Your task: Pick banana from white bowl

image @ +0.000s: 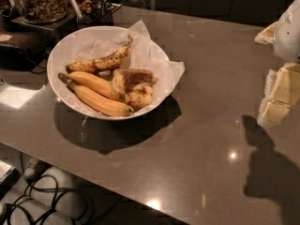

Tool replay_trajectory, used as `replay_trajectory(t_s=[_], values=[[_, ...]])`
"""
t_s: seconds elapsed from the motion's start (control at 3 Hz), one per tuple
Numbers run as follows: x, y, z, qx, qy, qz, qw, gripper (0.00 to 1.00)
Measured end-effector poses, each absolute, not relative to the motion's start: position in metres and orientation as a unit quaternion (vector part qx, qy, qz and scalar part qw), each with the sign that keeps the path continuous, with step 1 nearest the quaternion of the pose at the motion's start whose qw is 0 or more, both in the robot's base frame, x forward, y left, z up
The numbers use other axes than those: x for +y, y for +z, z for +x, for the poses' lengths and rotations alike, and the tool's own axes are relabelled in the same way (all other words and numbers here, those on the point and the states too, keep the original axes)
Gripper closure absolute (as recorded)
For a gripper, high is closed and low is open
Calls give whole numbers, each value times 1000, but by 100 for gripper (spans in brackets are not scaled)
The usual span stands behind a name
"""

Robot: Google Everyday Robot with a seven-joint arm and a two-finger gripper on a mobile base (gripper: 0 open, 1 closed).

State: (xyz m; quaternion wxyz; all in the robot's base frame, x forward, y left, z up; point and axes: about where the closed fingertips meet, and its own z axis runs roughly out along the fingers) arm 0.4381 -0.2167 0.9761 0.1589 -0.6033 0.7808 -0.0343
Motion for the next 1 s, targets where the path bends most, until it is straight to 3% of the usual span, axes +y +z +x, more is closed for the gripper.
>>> replay_trajectory(t_s=[1.0], values=[[-188, 969, 458, 744, -26, -650, 153, 0]])
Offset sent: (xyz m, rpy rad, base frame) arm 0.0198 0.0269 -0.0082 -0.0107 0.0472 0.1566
